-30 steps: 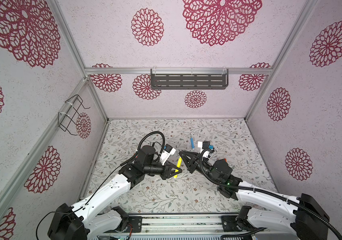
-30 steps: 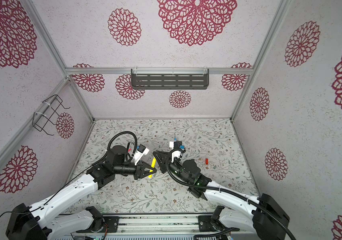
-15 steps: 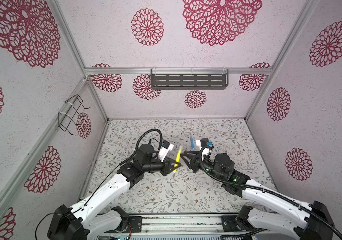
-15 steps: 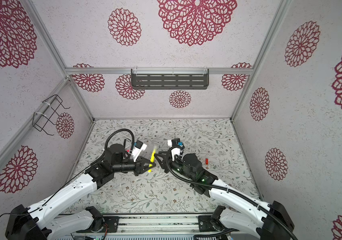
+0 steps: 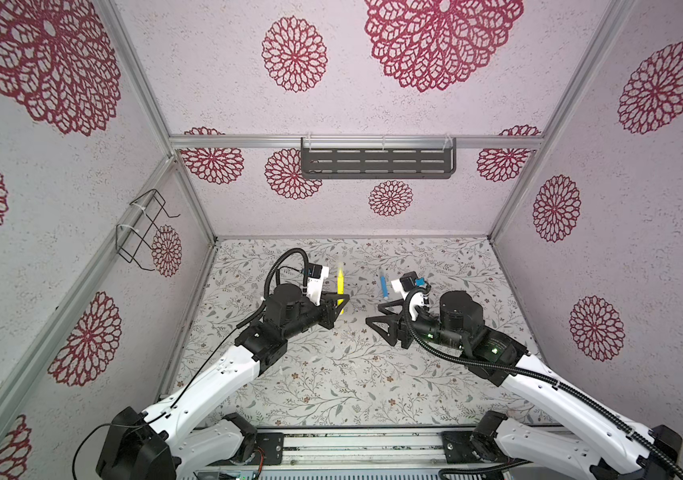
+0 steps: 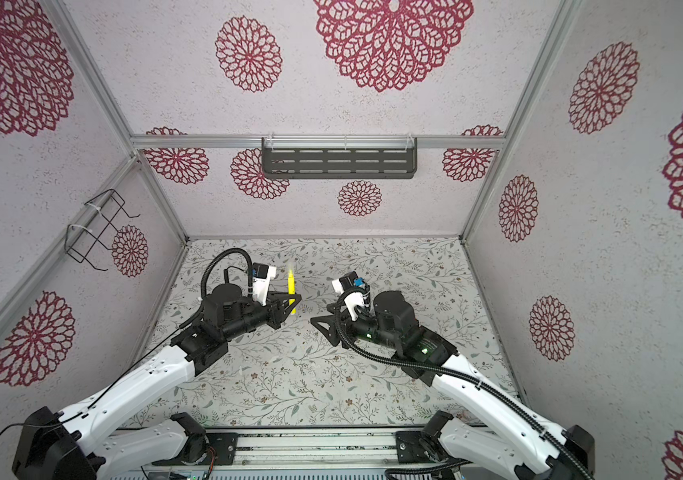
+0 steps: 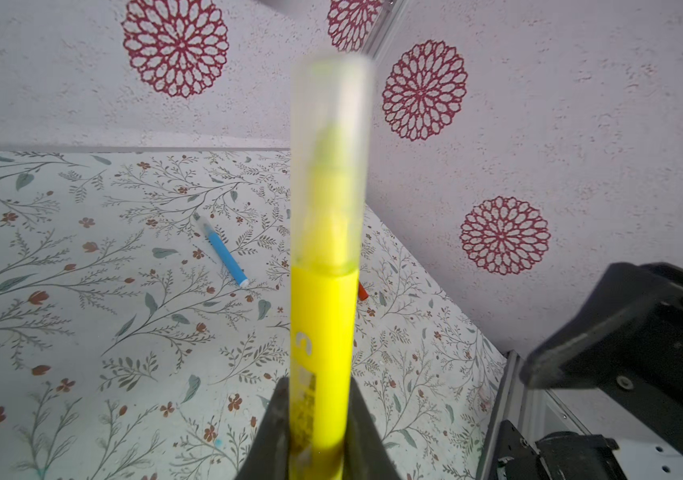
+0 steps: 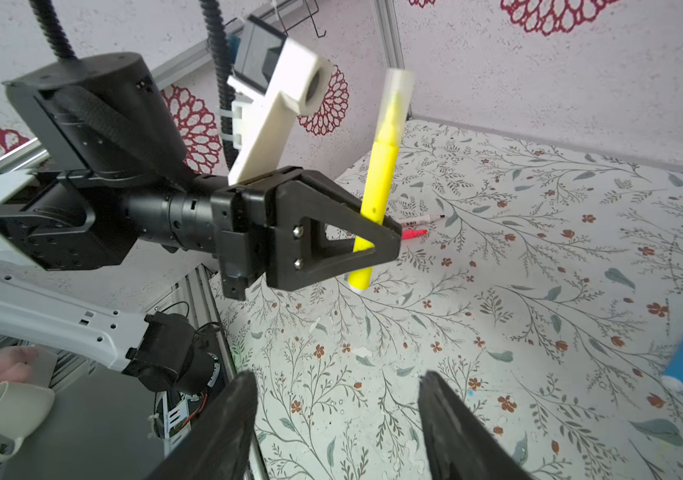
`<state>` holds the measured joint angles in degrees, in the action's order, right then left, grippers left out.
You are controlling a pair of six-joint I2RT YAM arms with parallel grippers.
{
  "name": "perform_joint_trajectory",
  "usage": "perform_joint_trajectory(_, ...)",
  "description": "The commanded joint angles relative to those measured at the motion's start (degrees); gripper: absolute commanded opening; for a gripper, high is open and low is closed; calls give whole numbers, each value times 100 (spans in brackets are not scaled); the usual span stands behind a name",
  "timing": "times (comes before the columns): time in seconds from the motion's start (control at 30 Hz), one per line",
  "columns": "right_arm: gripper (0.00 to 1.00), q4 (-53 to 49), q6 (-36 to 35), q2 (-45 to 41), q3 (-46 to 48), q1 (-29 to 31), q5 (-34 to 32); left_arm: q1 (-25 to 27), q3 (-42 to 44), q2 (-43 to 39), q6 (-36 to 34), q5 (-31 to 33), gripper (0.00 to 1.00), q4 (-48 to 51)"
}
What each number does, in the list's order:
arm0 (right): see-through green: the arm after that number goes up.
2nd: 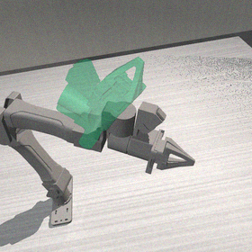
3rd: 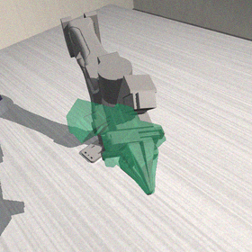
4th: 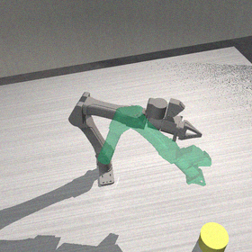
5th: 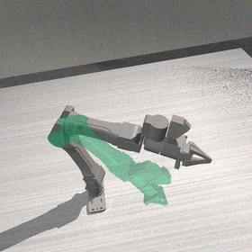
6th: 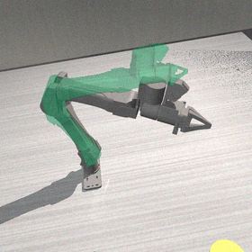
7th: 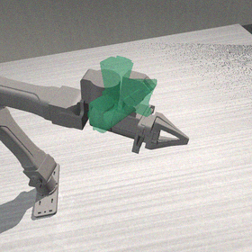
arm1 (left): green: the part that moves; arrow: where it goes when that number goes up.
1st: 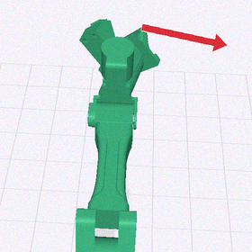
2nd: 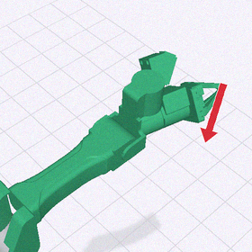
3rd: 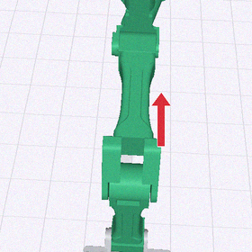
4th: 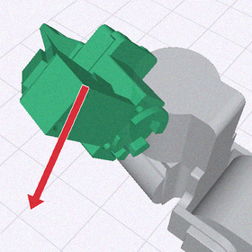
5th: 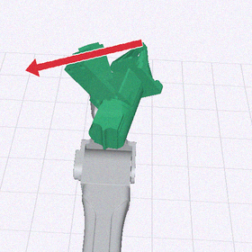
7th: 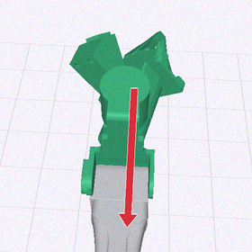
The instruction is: Insert the pens into the pen caps
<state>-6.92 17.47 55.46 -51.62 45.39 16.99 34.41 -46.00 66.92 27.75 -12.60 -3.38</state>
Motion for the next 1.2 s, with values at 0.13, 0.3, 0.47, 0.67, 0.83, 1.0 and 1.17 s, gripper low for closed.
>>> perform_joint_trajectory(0.13,66,-790,-137,-318,-13,-241,-1390,63,-1020,1267,238,386,0,608)
perform_joint_trajectory(0.3,68,-791,37,-534,99,-481,-1554,118,-1687,2299,646,762,9,1028)
perform_joint_trajectory(0.47,68,-802,190,-558,249,-618,-1576,90,-2583,3534,1017,786,16,1431)
perform_joint_trajectory(0.67,68,-912,231,-739,332,-670,-1606,75,-3523,4675,1241,710,25,1584)
perform_joint_trajectory(0.83,68,-987,230,-914,457,-713,-1647,13,-4039,5211,1320,729,28,1651)
perform_joint_trajectory(1.0,68,-964,257,-940,540,-733,-1630,-12,-4535,5664,1329,733,29,1888)
perform_joint_trajectory(1.17,68,-1013,232,-1032,543,-742,-1688,-14,-4551,5670,1357,772,31,1877)
